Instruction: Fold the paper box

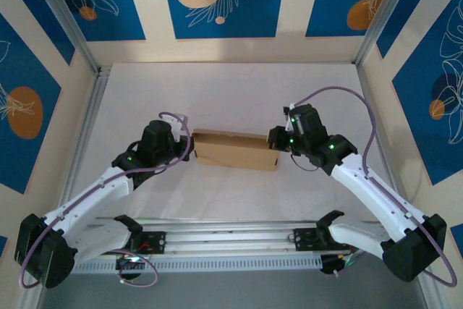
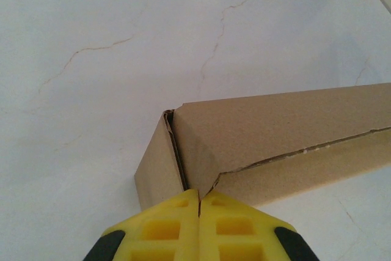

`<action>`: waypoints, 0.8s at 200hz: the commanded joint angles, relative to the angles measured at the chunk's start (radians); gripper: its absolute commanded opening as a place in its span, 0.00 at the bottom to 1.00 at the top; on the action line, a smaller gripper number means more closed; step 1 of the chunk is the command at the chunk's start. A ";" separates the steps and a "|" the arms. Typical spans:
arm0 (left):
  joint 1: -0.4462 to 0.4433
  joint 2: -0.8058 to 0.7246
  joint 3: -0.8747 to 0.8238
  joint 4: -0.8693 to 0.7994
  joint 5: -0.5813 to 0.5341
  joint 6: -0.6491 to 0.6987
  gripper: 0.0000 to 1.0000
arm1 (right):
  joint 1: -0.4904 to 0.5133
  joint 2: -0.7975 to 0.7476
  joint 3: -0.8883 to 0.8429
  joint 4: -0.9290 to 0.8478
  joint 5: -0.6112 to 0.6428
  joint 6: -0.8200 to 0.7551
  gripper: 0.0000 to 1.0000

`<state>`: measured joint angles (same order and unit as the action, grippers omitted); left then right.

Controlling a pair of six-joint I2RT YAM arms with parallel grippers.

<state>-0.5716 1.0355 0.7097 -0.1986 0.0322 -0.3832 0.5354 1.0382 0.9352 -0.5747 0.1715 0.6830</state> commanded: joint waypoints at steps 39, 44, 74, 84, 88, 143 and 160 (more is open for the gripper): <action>-0.012 0.013 -0.005 -0.131 0.003 0.017 0.03 | 0.000 -0.012 -0.095 -0.050 0.006 0.015 0.00; -0.013 0.010 -0.005 -0.135 0.006 0.017 0.08 | -0.001 -0.011 -0.095 -0.053 0.008 0.013 0.00; -0.012 -0.027 -0.002 -0.146 0.076 0.049 0.37 | -0.021 -0.006 -0.088 -0.057 -0.005 0.005 0.00; -0.013 -0.043 0.002 -0.158 0.094 0.062 0.43 | -0.032 -0.001 -0.087 -0.056 -0.014 0.006 0.00; -0.012 -0.051 0.004 -0.166 0.097 0.066 0.45 | -0.036 0.001 -0.086 -0.054 -0.017 0.008 0.00; -0.012 -0.116 0.094 -0.271 0.188 0.136 0.52 | -0.064 0.022 -0.076 -0.030 -0.063 0.015 0.00; -0.011 -0.133 0.145 -0.298 0.176 0.124 0.51 | -0.061 0.021 -0.068 -0.030 -0.069 0.016 0.00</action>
<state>-0.5747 0.9360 0.7681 -0.4305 0.1658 -0.2867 0.4774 1.0359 0.8810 -0.5232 0.1223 0.6899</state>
